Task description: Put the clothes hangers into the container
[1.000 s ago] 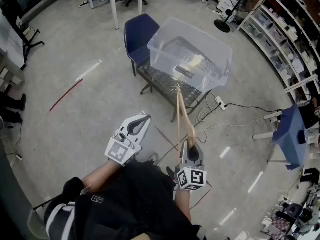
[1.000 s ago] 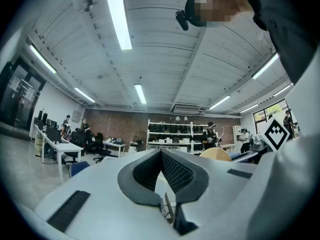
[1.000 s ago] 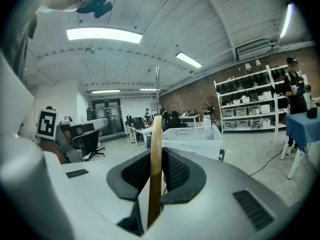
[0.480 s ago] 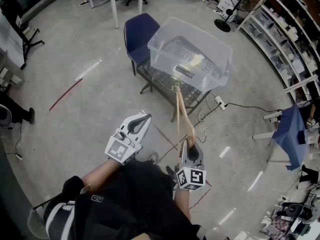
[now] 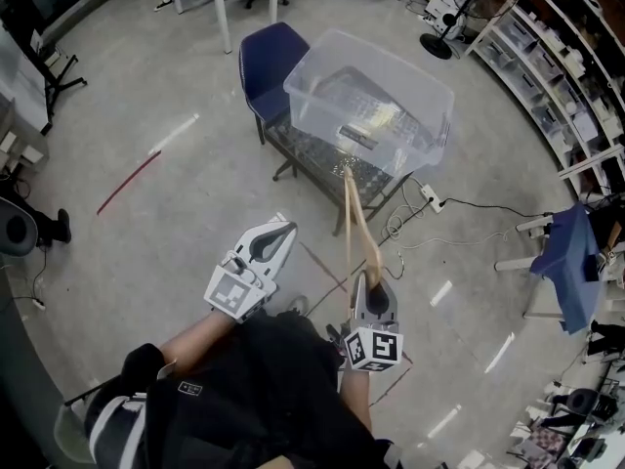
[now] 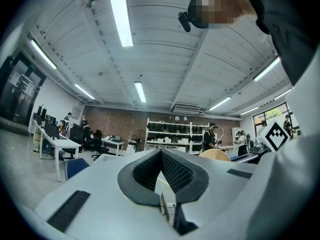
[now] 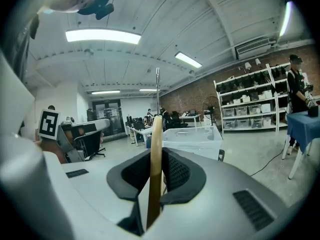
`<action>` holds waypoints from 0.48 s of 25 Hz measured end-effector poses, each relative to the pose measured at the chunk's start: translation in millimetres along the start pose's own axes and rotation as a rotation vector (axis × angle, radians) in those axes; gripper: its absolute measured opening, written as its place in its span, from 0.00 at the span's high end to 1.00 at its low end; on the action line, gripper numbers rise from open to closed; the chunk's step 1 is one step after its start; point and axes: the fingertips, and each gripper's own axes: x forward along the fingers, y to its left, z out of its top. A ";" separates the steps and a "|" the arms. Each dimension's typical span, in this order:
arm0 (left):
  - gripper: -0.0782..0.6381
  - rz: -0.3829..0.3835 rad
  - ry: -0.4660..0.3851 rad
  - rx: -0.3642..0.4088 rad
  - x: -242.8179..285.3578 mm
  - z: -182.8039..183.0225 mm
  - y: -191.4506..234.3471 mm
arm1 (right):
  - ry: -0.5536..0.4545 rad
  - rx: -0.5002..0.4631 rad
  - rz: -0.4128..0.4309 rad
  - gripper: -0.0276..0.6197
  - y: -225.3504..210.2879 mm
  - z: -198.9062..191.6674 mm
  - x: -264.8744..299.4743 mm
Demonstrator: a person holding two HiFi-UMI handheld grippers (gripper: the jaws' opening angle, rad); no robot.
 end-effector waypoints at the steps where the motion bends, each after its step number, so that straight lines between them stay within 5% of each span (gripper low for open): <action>1: 0.87 -0.003 -0.015 -0.001 2.4 2.3 -3.0 | 0.002 0.000 0.003 0.85 -3.2 -0.4 -0.7; 12: 0.87 0.057 -0.027 0.040 34.2 4.2 -26.9 | 0.000 -0.011 0.083 0.85 -49.1 -5.2 6.8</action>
